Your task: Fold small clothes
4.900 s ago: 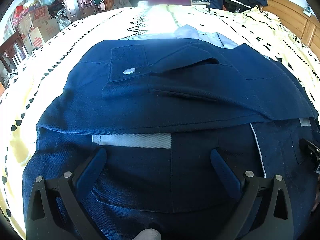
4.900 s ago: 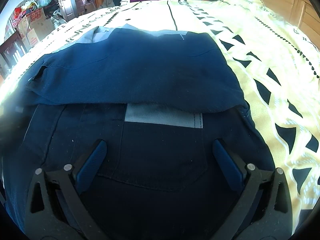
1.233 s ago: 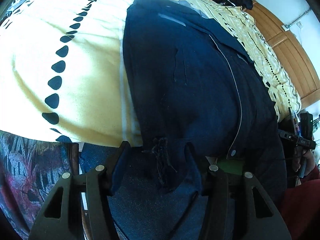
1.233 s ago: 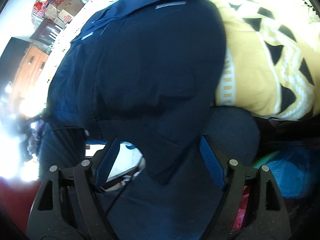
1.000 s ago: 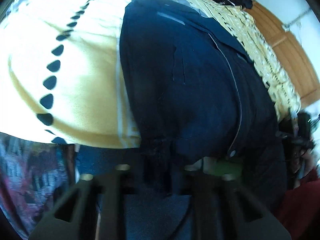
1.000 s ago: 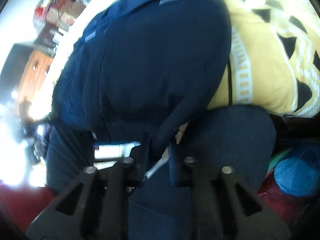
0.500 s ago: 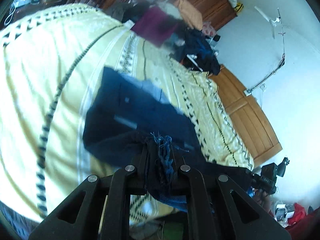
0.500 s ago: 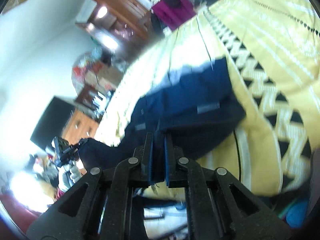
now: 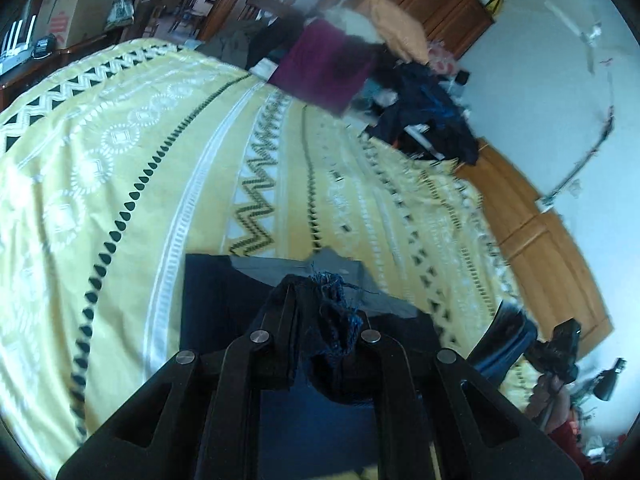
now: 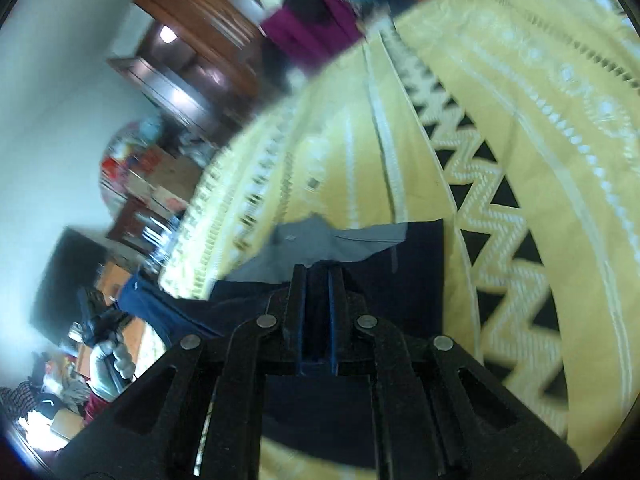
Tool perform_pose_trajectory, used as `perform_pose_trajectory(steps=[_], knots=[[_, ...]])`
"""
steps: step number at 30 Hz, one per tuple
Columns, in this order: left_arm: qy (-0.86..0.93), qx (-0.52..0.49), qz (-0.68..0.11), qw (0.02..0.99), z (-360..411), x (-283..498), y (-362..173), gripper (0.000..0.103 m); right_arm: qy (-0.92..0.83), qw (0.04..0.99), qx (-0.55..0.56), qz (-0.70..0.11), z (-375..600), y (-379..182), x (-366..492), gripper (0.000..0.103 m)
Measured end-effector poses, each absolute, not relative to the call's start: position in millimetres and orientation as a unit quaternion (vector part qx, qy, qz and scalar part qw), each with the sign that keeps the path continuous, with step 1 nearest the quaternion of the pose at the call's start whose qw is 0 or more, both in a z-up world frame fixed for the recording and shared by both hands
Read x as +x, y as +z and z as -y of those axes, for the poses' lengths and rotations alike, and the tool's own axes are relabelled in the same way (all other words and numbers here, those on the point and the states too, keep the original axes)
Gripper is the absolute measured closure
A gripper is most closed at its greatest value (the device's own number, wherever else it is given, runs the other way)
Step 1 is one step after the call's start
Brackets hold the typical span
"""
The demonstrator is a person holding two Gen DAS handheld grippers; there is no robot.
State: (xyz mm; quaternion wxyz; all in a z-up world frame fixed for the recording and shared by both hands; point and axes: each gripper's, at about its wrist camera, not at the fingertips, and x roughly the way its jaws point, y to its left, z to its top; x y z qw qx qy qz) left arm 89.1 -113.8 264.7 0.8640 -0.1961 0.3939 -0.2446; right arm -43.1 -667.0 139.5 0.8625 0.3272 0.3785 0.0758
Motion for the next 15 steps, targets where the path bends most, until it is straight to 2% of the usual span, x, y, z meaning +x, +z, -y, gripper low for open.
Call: perform_pose_trajectory(steps=[2, 5, 6, 7, 10, 12, 13, 14, 15], knots=[[-0.228, -0.18, -0.425, 0.857, 128, 128, 231, 0.086, 0.047, 0.854, 0.31, -0.415, 675, 97, -6, 0.093], [-0.175, -0.151, -0.501, 0.834, 142, 181, 144, 0.075, 0.016, 0.828, 0.289, -0.48, 680, 30, 36, 0.088], [-0.161, -0.152, -0.529, 0.819, 145, 196, 111, 0.075, 0.012, 0.821, 0.294, -0.489, 681, 16, 41, 0.087], [-0.169, -0.172, -0.526, 0.816, 143, 200, 96, 0.077, 0.01, 0.823, 0.299, -0.482, 682, 13, 41, 0.087], [-0.186, -0.235, -0.505, 0.809, 130, 205, 100, 0.076, 0.023, 0.835, 0.288, -0.468, 680, 16, 36, 0.082], [-0.191, -0.222, -0.497, 0.817, 129, 205, 111, 0.072, 0.026, 0.837, 0.281, -0.469, 682, 15, 36, 0.082], [-0.181, -0.207, -0.492, 0.826, 128, 205, 118, 0.061, 0.023, 0.837, 0.279, -0.469, 683, 18, 34, 0.081], [-0.17, -0.196, -0.48, 0.838, 126, 203, 128, 0.057, 0.019, 0.84, 0.274, -0.467, 681, 23, 32, 0.079], [-0.164, -0.193, -0.467, 0.847, 122, 200, 139, 0.056, 0.011, 0.849, 0.262, -0.458, 678, 34, 27, 0.071]])
